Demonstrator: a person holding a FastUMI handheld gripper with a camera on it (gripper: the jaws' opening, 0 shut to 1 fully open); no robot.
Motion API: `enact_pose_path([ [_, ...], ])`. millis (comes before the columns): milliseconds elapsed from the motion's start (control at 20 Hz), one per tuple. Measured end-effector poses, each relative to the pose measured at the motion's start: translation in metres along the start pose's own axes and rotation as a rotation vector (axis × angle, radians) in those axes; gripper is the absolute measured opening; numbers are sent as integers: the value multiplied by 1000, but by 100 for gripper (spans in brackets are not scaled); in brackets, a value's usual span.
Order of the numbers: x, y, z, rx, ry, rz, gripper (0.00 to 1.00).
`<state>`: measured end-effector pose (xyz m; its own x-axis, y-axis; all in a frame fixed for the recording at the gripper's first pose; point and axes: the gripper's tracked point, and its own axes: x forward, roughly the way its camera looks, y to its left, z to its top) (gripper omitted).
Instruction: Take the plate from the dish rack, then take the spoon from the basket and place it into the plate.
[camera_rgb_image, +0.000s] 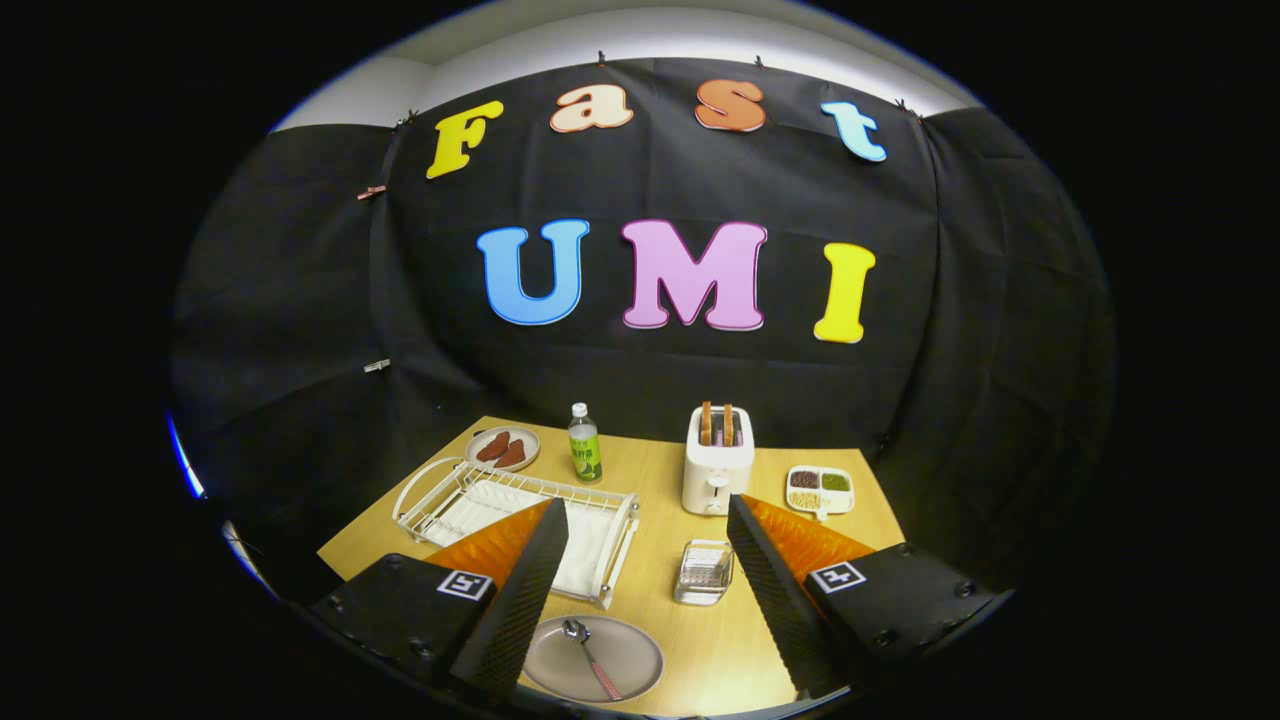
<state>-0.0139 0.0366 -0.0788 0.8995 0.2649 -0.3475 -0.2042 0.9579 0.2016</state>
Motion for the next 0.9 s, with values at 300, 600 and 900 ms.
enact_pose_path([
  [300,-23,-7,53,-50,-165,-79,98],
  [600,-40,-27,66,-41,-267,-152,97],
  [900,-32,-45,53,-77,-218,-191,98],
])
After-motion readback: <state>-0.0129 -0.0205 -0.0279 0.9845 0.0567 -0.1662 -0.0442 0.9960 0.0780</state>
